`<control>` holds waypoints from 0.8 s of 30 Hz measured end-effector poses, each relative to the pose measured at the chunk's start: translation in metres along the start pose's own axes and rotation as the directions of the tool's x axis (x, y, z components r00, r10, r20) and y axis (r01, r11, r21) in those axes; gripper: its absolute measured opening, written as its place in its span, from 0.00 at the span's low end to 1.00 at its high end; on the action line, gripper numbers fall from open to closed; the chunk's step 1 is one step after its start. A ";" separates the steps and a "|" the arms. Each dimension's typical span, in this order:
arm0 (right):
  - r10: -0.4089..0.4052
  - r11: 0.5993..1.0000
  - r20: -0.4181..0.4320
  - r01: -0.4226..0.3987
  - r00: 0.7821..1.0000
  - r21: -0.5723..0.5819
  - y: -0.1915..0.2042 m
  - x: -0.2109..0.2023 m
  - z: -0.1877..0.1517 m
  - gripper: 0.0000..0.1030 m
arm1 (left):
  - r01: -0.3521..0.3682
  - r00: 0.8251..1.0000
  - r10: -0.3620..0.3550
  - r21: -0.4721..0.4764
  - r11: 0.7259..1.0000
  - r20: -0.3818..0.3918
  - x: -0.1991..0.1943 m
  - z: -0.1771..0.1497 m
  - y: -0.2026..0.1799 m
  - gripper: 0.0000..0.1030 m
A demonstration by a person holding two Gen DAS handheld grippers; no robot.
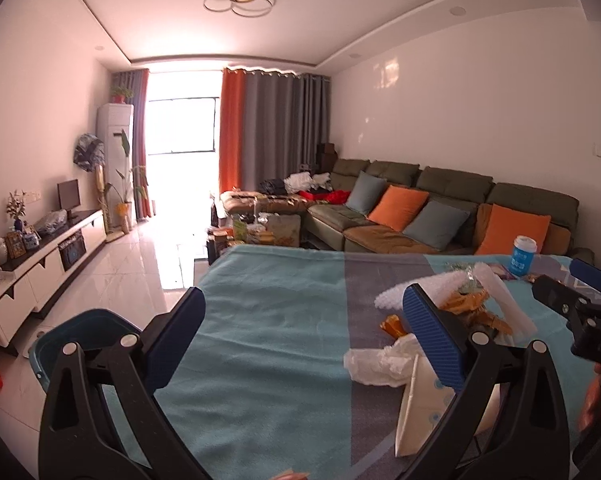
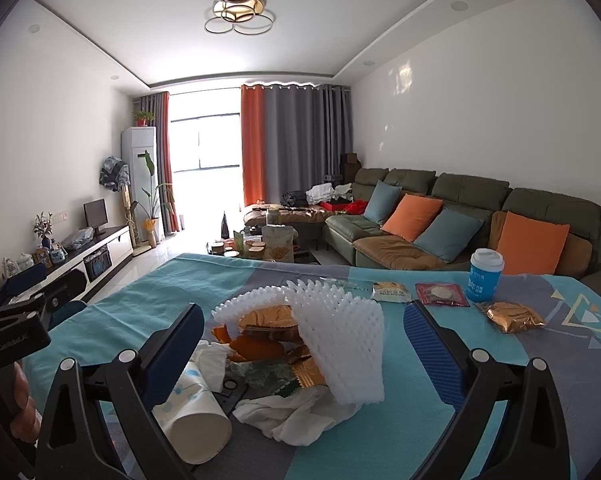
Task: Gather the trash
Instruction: 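Grasp the white foam net with the right tool while the left grasps a paper cup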
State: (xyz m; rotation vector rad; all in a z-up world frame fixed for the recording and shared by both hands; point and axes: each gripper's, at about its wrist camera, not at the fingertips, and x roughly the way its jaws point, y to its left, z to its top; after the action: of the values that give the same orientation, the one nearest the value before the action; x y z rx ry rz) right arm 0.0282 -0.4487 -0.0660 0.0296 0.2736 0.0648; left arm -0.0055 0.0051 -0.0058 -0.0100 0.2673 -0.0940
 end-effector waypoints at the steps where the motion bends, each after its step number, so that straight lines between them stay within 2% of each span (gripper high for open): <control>1: -0.001 1.000 -0.012 0.001 1.000 0.010 -0.003 0.002 0.000 0.94 | 0.022 1.000 -0.022 0.005 1.000 -0.019 0.002 -0.002 0.000 0.95; 4: -0.005 1.000 -0.061 0.006 0.998 0.030 -0.009 0.012 -0.002 0.93 | 0.090 0.994 -0.088 0.025 0.996 -0.069 0.007 -0.009 -0.004 0.95; 6: -0.012 1.000 -0.099 0.015 0.995 0.028 -0.012 0.020 -0.004 0.87 | 0.159 0.982 -0.153 0.039 0.987 -0.113 0.010 -0.014 -0.007 0.95; 9: 0.004 0.999 -0.170 0.004 0.985 0.046 -0.019 0.035 -0.007 0.72 | 0.252 0.956 -0.238 0.065 0.965 -0.172 0.013 -0.023 -0.017 0.93; 11: 0.021 0.998 -0.207 -0.009 0.978 0.058 -0.023 0.043 -0.010 0.59 | 0.308 0.935 -0.288 0.075 0.948 -0.209 0.017 -0.032 -0.025 0.87; 13: 0.034 0.997 -0.236 -0.018 0.971 0.069 -0.025 0.049 -0.013 0.53 | 0.355 0.911 -0.327 0.073 0.932 -0.253 0.023 -0.040 -0.032 0.81; 15: 0.048 0.997 -0.249 -0.030 0.967 0.075 -0.026 0.052 -0.015 0.45 | 0.390 0.885 -0.359 0.053 0.919 -0.297 0.032 -0.047 -0.036 0.70; 17: 0.062 0.996 -0.257 -0.042 0.964 0.081 -0.027 0.053 -0.017 0.37 | 0.439 0.847 -0.411 0.010 0.898 -0.338 0.039 -0.055 -0.042 0.66; 20: 0.091 0.993 -0.266 -0.068 0.960 0.097 -0.032 0.056 -0.017 0.24 | 0.509 0.782 -0.487 -0.052 0.859 -0.390 0.049 -0.063 -0.044 0.49; 22: 0.109 0.991 -0.271 -0.082 0.957 0.108 -0.035 0.057 -0.017 0.16 | 0.537 0.755 -0.517 -0.073 0.841 -0.404 0.053 -0.066 -0.045 0.42; 24: 0.118 0.989 -0.270 -0.090 0.956 0.114 -0.037 0.057 -0.015 0.14 | 0.556 0.735 -0.539 -0.090 0.826 -0.411 0.055 -0.068 -0.046 0.30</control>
State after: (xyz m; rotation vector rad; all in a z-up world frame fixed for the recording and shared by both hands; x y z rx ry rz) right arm 0.0812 -0.4815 -0.0977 0.1356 0.5554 0.1607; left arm 0.0256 -0.0460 -0.0849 -0.0303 0.6963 -0.7052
